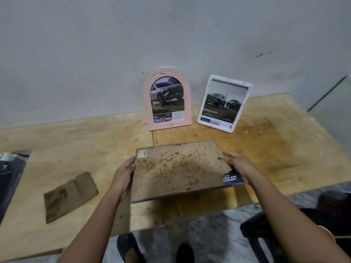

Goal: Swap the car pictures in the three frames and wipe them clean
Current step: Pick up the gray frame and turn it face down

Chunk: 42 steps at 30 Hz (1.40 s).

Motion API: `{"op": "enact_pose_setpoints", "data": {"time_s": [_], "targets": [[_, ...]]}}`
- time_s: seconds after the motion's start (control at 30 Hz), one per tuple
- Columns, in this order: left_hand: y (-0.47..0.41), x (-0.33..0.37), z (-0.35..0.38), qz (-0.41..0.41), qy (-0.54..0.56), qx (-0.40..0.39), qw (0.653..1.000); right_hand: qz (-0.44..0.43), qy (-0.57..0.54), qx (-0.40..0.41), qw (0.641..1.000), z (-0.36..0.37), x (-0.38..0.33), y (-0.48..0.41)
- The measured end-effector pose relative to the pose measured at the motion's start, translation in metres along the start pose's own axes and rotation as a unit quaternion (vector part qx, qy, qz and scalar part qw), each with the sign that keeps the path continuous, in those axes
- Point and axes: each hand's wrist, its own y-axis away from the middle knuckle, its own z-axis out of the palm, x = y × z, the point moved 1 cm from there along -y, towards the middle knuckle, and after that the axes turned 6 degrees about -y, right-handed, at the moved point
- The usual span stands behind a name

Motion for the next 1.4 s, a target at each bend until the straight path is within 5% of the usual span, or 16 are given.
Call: {"op": "enact_pose_setpoints", "data": {"time_s": [0.57, 0.73, 0.87, 1.07, 1.23, 1.4], "targets": [[0.010, -0.050, 0.012, 0.066, -0.111, 0.087, 0.988, -0.131, 0.163, 0.065, 0.976, 0.049, 0.048, -0.001], [0.014, -0.056, 0.014, 0.107, -0.200, 0.087, 0.970, -0.178, 0.183, 0.107, 0.961, 0.059, 0.058, 0.001], [0.024, -0.066, 0.013, 0.120, -0.278, 0.160, 0.939, -0.199, 0.197, 0.187, 0.942, 0.061, 0.067, 0.013], [0.037, -0.074, 0.016, 0.105, -0.274, 0.207, 0.934, -0.018, 0.218, 0.133, 0.967, 0.070, 0.061, 0.030], [0.037, -0.074, 0.014, 0.111, -0.275, 0.197, 0.934, 0.122, -0.053, 0.058, 0.989, 0.091, 0.053, 0.031], [0.034, -0.071, 0.003, 0.120, -0.314, 0.161, 0.928, 0.134, -0.019, 0.109, 0.985, 0.098, 0.055, 0.030]]}}
